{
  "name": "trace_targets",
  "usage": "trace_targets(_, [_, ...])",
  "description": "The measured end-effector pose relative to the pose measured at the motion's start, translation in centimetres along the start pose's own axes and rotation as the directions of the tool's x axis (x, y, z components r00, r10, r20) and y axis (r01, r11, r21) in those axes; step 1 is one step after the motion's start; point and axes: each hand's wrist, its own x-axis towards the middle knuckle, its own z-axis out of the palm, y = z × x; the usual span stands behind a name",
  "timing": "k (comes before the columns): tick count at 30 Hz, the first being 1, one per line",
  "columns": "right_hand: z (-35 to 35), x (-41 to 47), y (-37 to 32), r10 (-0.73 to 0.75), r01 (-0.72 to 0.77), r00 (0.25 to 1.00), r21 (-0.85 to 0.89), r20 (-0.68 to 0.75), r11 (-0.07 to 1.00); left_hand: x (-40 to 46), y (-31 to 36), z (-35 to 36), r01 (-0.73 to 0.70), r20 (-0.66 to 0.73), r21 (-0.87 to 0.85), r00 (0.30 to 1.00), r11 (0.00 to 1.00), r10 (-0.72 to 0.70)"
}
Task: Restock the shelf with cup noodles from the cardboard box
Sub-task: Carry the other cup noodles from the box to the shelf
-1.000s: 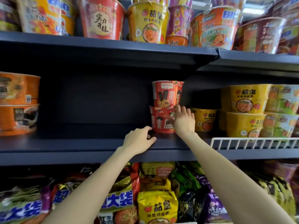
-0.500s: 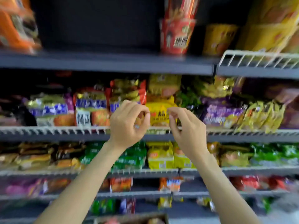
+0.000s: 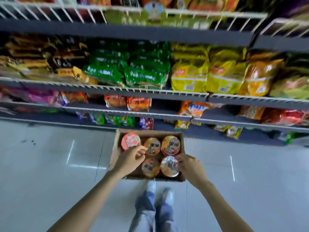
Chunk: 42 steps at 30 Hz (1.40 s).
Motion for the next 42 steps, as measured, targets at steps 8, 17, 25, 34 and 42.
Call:
trace_targets(8, [11.3, 6.5, 6.5, 0.115, -0.103, 0.978, -0.078, 0.172, 0.992, 3.8, -11.8, 11.5, 0.444, -0.057, -0.275, 0.878, 0.853, -0.475])
trace_targets(17, [25.7, 16.8, 12.0, 0.134, -0.133, 0.952, -0.023, 0.276, 0.991, 9.4, -23.2, 21.8, 0.417, -0.165, -0.115, 0.887, 0.902, -0.431])
trace_targets(25, [34.2, 23.7, 18.1, 0.419, -0.394, 0.876, -0.146, 0.237, 0.907, 14.9, -28.3, 28.9, 0.351, 0.006, -0.119, 0.936, 0.929, -0.353])
trace_targets(34, [35.9, 28.5, 21.2, 0.199, -0.205, 0.979, -0.177, -0.054, 0.963, 22.8, -26.8, 38.6, 0.403, 0.302, -0.193, 0.892, 0.895, -0.336])
trace_targets(42, [32.7, 36.5, 21.6, 0.270, -0.244, 0.953, -0.185, 0.134, 0.952, 23.1, -27.8, 41.4, 0.320, 0.254, -0.149, 0.927, 0.936, -0.277])
